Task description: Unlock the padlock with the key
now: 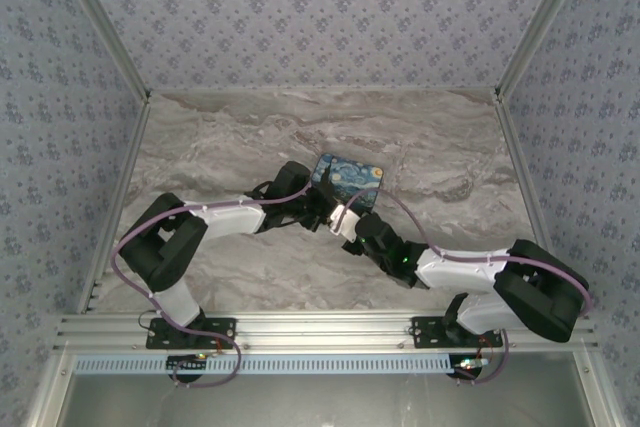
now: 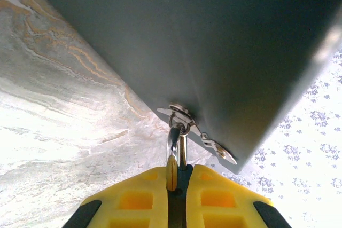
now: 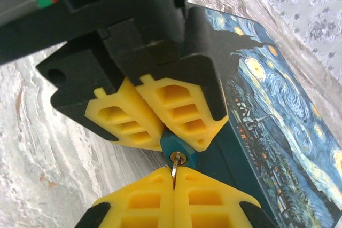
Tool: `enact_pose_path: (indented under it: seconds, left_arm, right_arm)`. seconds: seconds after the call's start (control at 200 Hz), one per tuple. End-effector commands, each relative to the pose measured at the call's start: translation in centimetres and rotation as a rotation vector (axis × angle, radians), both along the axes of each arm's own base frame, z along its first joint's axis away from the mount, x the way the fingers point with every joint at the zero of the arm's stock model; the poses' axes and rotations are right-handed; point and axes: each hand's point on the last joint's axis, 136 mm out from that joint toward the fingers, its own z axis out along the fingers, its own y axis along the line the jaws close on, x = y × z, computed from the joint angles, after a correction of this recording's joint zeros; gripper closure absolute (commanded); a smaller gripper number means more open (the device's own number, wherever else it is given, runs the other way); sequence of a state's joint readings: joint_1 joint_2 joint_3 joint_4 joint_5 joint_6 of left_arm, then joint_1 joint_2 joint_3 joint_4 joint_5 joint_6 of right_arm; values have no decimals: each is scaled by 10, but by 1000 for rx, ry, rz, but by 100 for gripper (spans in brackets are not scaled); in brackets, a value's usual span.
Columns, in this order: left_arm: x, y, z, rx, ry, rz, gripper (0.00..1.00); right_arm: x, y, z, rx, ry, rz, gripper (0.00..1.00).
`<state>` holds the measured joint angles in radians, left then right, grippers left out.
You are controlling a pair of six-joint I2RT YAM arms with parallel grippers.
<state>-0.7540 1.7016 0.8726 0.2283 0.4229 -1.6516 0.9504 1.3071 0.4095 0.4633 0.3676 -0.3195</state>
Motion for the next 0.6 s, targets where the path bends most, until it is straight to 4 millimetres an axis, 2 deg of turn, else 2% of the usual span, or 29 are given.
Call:
enact_pose_path:
  seconds: [0.0,0.3,0.595]
  left_arm:
    - [-5,-9,13,-55,-5,-31,100]
    - [-5,-9,11,-47,-4,-30,100]
    - [-4,-9,7,-38,-2,-29,100]
  right_arm:
    - [2,-1,0,158,65,-108,100]
    - [0,3,-16,379,231,-268,100]
    - [0,8,-18,597,360,-392,100]
